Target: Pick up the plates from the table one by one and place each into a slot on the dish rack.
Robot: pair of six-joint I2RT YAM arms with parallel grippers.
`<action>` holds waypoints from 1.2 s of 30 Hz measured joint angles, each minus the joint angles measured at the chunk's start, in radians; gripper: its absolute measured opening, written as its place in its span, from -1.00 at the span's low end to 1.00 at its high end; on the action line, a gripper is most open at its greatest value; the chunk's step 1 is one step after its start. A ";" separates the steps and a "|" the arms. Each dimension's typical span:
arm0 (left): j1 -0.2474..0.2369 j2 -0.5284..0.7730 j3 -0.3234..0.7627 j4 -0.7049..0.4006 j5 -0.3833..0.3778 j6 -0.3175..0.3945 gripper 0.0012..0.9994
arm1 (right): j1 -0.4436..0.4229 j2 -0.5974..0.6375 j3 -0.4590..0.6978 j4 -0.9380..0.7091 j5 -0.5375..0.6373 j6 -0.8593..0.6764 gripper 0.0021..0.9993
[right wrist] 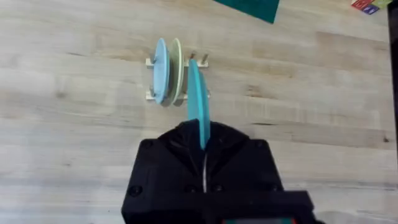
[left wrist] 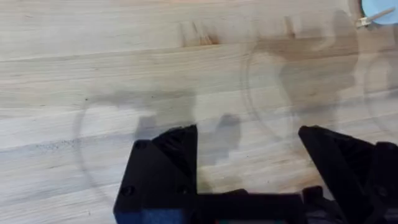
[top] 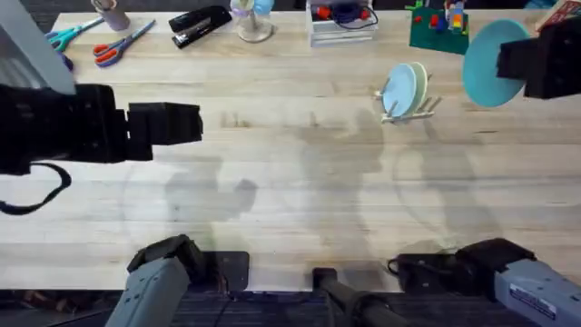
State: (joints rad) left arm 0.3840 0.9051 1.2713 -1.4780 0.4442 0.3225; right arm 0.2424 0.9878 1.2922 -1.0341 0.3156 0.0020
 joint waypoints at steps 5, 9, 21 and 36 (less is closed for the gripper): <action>0.000 0.000 0.000 0.000 0.000 0.000 0.99 | -0.016 0.003 0.000 -0.021 -0.025 0.002 -0.94; 0.000 0.000 0.000 0.000 0.000 0.000 0.99 | -0.042 0.023 0.000 -0.024 -0.029 0.002 -0.94; 0.000 0.000 0.000 0.000 0.000 0.000 0.99 | -0.116 0.121 0.000 0.003 -0.035 0.068 -0.94; 0.000 0.000 0.000 0.000 0.000 0.000 0.99 | -0.136 0.143 0.000 0.049 -0.056 0.106 -0.94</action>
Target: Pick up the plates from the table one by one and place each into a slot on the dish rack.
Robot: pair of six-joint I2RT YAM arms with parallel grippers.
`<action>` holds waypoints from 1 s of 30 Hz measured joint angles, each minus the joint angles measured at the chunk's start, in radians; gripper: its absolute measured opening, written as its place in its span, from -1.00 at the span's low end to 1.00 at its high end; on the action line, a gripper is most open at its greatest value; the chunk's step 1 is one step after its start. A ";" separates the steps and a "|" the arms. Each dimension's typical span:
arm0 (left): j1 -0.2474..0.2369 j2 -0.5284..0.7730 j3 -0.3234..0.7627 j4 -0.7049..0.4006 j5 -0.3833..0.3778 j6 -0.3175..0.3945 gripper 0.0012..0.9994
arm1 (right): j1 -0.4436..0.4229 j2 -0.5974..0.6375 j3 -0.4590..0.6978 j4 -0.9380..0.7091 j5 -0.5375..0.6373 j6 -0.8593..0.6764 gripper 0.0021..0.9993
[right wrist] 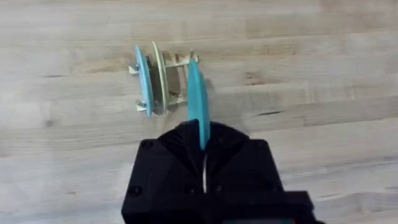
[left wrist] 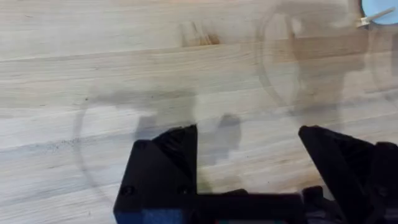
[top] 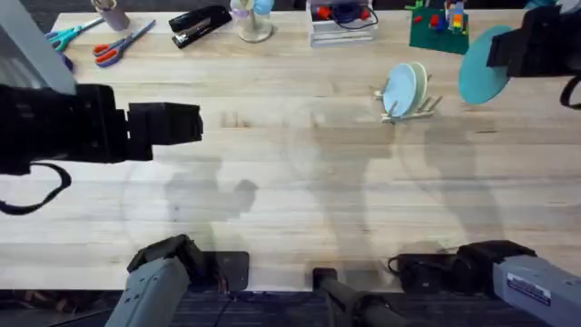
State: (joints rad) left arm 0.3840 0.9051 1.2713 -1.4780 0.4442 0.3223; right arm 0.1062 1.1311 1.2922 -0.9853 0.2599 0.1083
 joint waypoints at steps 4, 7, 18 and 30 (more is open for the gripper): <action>0.000 0.000 0.000 0.000 0.000 0.000 0.99 | 0.000 0.017 0.000 0.005 -0.003 -0.007 -0.94; 0.000 0.000 0.000 0.000 0.000 0.000 0.99 | 0.000 0.035 0.000 0.007 -0.006 -0.012 -0.94; 0.000 0.000 0.000 0.000 0.000 0.000 0.99 | 0.000 0.081 0.000 0.067 -0.007 -0.012 -0.94; 0.000 0.000 0.000 0.000 0.000 0.000 0.99 | 0.000 0.133 0.000 0.119 -0.012 -0.039 -0.94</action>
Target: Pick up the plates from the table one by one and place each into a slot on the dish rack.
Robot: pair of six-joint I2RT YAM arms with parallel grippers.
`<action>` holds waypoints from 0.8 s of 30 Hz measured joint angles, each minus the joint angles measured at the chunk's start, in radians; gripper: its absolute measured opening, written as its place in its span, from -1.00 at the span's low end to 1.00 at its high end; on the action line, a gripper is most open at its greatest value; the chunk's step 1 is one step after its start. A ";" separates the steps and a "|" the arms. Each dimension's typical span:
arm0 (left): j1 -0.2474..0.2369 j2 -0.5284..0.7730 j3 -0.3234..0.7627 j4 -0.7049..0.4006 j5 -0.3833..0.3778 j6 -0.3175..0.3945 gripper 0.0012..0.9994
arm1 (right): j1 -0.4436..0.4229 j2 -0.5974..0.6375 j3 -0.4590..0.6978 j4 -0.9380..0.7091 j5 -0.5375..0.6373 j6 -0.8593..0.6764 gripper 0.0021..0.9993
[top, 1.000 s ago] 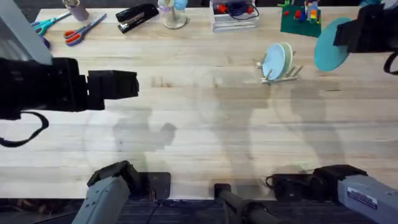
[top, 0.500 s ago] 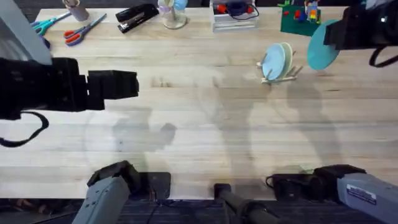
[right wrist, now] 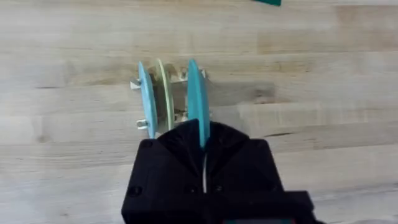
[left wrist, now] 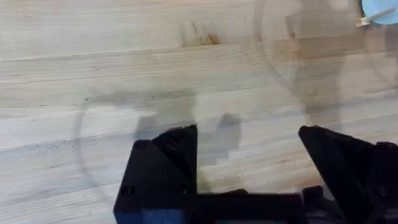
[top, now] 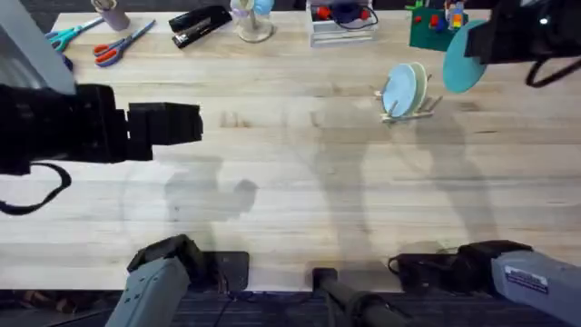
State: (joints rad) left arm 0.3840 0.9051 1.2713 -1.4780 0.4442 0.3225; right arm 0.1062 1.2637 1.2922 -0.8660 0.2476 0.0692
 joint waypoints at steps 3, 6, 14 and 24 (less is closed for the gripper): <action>0.000 0.000 0.000 0.000 0.000 0.000 0.99 | 0.000 0.036 0.000 0.012 -0.003 -0.003 -0.94; 0.000 0.000 0.000 0.000 0.000 0.000 0.99 | 0.000 0.059 0.000 0.029 -0.006 -0.006 -0.94; 0.000 0.000 0.000 0.000 0.000 0.000 0.99 | 0.000 0.082 0.000 0.051 -0.006 -0.011 -0.94; 0.000 0.000 0.000 0.000 0.000 0.000 0.99 | 0.000 0.134 0.000 0.065 -0.006 -0.011 -0.94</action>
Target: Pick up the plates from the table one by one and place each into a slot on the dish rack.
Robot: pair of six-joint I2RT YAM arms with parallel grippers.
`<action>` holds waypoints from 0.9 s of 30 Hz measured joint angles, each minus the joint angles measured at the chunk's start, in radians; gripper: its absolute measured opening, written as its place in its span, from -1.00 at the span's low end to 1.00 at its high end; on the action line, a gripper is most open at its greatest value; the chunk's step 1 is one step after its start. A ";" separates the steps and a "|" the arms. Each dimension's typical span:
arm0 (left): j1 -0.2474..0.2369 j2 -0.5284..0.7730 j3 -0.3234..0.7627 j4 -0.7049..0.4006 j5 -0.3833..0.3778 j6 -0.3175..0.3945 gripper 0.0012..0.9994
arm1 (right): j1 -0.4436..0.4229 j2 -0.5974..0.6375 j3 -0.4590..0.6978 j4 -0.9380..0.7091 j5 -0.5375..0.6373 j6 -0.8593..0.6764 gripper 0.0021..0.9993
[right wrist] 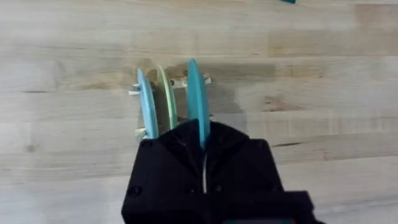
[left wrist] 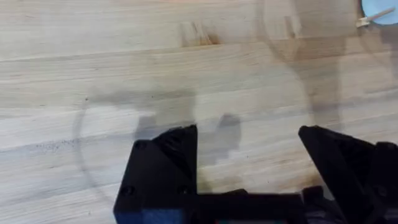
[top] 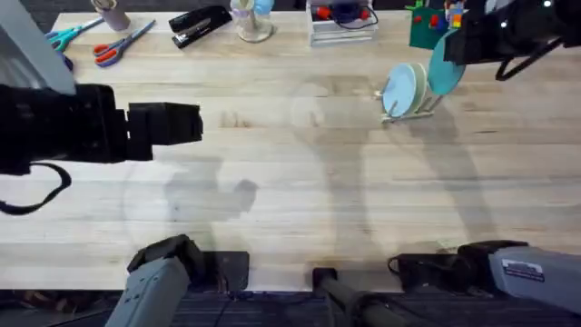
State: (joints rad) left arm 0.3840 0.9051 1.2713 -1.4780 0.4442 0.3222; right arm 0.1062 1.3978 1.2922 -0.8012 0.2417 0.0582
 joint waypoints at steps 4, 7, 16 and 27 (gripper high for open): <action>0.000 0.000 0.000 0.000 0.000 0.000 0.99 | 0.000 0.024 0.000 0.014 0.000 0.000 -0.94; 0.000 0.000 0.000 0.000 0.000 0.000 0.99 | 0.000 0.033 0.000 0.019 0.000 0.000 -0.94; 0.000 0.000 0.000 0.000 0.000 0.000 0.99 | 0.000 0.061 0.000 0.034 -0.003 -0.003 -0.94; 0.000 0.000 0.000 0.000 0.000 0.000 0.99 | 0.000 0.086 0.000 0.038 -0.003 -0.003 -0.94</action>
State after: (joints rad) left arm 0.3840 0.9051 1.2713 -1.4780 0.4442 0.3222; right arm 0.1062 1.4841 1.2922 -0.7631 0.2386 0.0551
